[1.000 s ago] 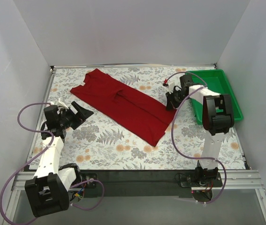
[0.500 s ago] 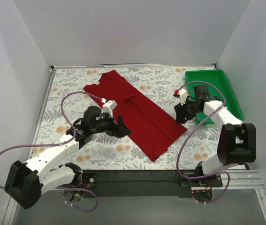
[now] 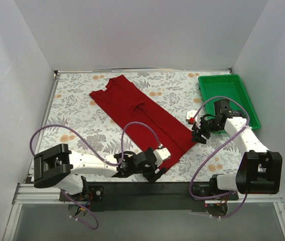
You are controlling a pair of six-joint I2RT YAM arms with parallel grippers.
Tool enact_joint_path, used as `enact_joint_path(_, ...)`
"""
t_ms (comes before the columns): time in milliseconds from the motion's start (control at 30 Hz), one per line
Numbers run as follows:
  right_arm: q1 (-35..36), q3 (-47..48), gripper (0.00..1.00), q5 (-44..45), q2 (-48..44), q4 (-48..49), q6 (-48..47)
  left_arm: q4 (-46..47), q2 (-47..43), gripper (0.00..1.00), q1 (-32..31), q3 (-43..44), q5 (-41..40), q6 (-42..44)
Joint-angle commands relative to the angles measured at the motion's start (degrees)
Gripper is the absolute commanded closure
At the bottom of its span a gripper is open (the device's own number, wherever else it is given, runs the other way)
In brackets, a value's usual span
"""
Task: Fold and stack the t-shirts
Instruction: Fold the tshirt
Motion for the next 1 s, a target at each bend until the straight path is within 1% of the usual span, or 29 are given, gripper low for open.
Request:
enact_joint_path(0, -0.99, 1.45, 0.41, -5.34, -0.78, -2.81, -6.45, 6.92, 2.70, 0.30, -2.34, 2.63, -9.88, 4.82)
enact_joint_path(133, -1.34, 1.89, 0.41, -5.95, -0.16, -2.90, -5.92, 8.85, 6.74, 0.30, -4.01, 5.09, -10.67, 4.56)
enact_joint_path(200, -3.88, 1.97, 0.42, -6.31, 0.19, -2.99, -5.74, 9.47, 9.11, 0.31, -4.53, 6.41, -10.59, 3.51)
enact_joint_path(267, -4.85, 2.15, 0.42, -6.83, 0.28, -3.08, -5.48, 9.65, 11.57, 0.32, -5.15, 7.11, -12.60, 1.93)
enact_joint_path(433, -8.37, 2.85, 0.42, -8.41, 0.54, -3.51, -6.00, 9.82, 15.27, 0.39, -5.77, 8.61, -14.98, 0.08)
enact_joint_path(500, -9.16, 3.20, 0.42, -8.68, 0.72, -4.22, -6.27, 8.51, 16.41, 0.44, -5.85, 9.04, -16.47, -0.71)
enact_joint_path(600, -9.77, 3.29, 0.43, -8.77, 0.89, -4.92, -6.53, 6.58, 17.12, 0.48, -5.85, 9.49, -17.00, -0.98)
enact_joint_path(733, -10.13, 3.47, 0.43, -9.29, 1.07, -5.36, -6.62, 4.20, 18.17, 0.61, -6.03, 9.40, -17.18, -1.42)
enact_joint_path(767, -10.30, 3.47, 0.43, -9.64, 1.07, -5.36, -6.79, 2.46, 18.26, 0.69, -6.03, 9.57, -17.44, -1.59)
enact_joint_path(833, -10.31, 3.30, 0.43, -9.91, 1.07, -5.62, -6.80, -0.10, 18.09, 0.79, -6.03, 9.58, -18.32, -2.12)
enact_joint_path(867, -10.31, 3.29, 0.43, -10.00, 1.24, -5.62, -6.88, -2.46, 17.74, 0.89, -6.03, 9.40, -18.50, -2.38)
enact_joint_path(933, -10.39, 3.29, 0.43, -10.09, 1.33, -5.97, -6.80, -4.32, 16.25, 1.00, -6.03, 8.61, -18.85, -3.09)
enact_joint_path(967, -10.39, 3.21, 0.43, -10.00, 1.42, -5.98, -6.97, -6.16, 14.16, 1.00, -6.03, 7.30, -18.76, -3.79)
